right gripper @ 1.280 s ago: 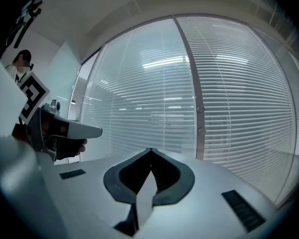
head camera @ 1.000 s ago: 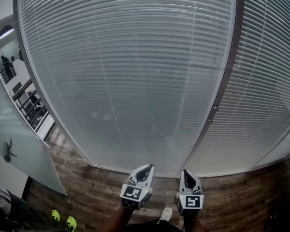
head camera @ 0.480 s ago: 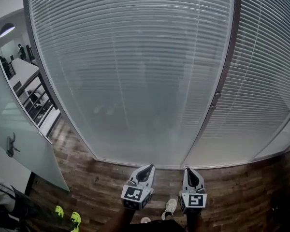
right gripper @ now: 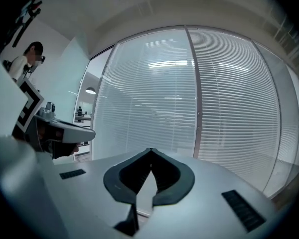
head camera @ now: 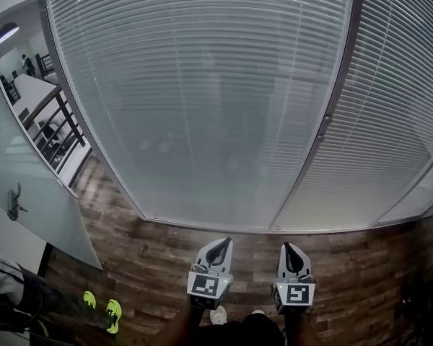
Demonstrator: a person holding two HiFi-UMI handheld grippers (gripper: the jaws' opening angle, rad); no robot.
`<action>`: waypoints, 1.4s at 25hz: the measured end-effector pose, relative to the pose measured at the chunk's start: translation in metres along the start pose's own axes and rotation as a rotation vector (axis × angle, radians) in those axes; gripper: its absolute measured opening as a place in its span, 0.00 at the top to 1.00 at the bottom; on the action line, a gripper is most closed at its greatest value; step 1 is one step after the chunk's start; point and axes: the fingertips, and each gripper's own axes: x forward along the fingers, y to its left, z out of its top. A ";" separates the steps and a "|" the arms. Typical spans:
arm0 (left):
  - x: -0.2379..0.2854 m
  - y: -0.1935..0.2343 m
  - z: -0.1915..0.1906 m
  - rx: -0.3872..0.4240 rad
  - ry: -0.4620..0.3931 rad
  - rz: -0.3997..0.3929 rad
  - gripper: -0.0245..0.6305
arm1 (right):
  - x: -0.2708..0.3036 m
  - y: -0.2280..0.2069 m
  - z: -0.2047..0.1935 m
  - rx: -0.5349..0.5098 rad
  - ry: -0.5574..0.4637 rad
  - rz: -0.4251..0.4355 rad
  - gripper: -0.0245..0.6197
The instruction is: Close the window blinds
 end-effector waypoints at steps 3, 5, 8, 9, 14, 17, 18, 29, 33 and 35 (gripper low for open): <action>0.000 -0.008 0.006 0.005 0.001 0.005 0.96 | 0.001 -0.004 -0.015 0.009 0.050 0.024 0.96; 0.002 -0.016 0.011 0.007 -0.010 0.009 0.96 | -0.001 -0.008 -0.015 0.013 0.034 0.045 0.96; 0.001 -0.034 0.014 -0.041 -0.039 0.013 0.96 | -0.011 -0.020 -0.016 0.019 -0.005 0.071 0.96; -0.001 -0.040 0.013 -0.058 -0.045 0.015 0.96 | -0.016 -0.022 -0.015 0.023 -0.019 0.077 0.96; -0.017 -0.073 0.006 -0.070 -0.034 0.038 0.96 | -0.050 -0.032 -0.011 0.013 -0.045 0.101 0.96; -0.026 -0.088 0.004 -0.071 -0.023 0.062 0.96 | -0.066 -0.039 -0.008 0.031 -0.066 0.118 0.96; -0.030 -0.092 0.001 -0.073 -0.018 0.073 0.96 | -0.070 -0.040 -0.009 0.029 -0.076 0.128 0.96; -0.062 -0.118 -0.012 -0.064 0.029 0.140 0.96 | -0.114 -0.042 -0.027 -0.062 -0.118 0.119 0.96; -0.060 -0.116 -0.007 -0.057 0.026 0.133 0.96 | -0.113 -0.041 -0.016 -0.048 -0.147 0.105 0.96; -0.059 -0.113 -0.002 -0.053 0.014 0.128 0.96 | -0.112 -0.038 -0.006 -0.039 -0.172 0.102 0.96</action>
